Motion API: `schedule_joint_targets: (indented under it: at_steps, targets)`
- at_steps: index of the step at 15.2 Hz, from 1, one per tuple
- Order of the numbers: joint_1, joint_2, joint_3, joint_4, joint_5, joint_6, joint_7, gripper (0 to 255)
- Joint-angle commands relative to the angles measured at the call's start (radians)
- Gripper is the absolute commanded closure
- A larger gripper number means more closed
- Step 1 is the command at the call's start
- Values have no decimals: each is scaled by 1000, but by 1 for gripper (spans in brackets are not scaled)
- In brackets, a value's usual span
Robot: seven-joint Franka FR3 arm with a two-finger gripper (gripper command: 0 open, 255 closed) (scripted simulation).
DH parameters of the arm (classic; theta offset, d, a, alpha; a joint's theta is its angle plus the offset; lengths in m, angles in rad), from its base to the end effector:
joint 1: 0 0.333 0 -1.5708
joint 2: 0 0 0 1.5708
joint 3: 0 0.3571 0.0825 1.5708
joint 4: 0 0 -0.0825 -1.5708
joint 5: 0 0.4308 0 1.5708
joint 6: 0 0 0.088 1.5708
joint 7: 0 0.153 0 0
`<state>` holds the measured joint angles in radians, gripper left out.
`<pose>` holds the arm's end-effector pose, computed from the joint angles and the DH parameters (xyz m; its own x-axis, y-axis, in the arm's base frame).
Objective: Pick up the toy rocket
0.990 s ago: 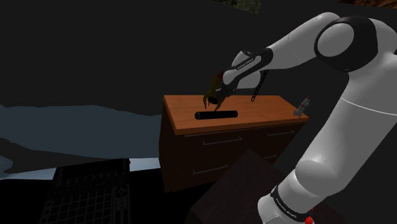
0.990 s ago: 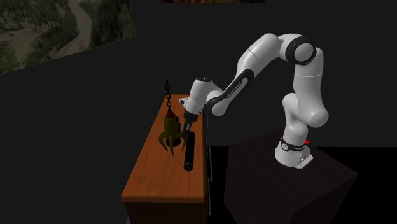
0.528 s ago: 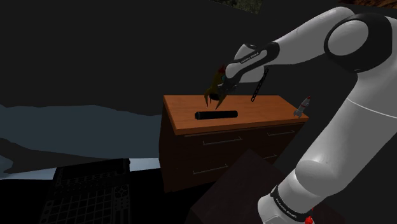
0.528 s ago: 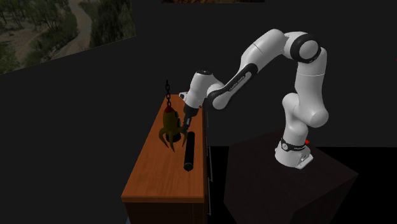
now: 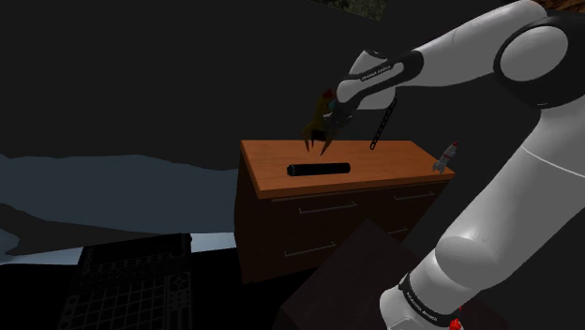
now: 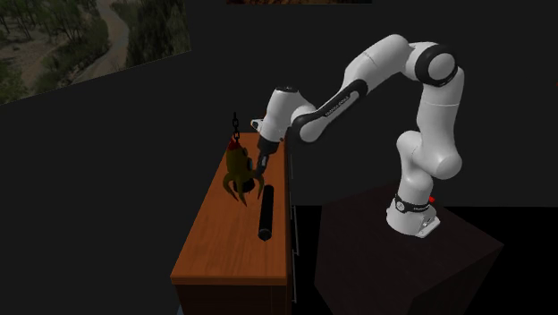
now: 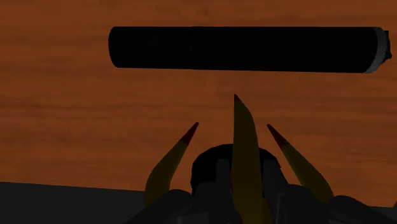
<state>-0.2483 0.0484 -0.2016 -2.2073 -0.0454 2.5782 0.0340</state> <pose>0.5560 -0.2684 0.3605 0.8570 -0.4053 0.3181 -0.4376 -0.8985 0.0341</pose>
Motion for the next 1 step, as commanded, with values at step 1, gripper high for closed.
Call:
schedule_joint_targets:
  at_steps: [1]
  targets:
    - [0, -4, 0, 6, 0, -8, 0, 255]
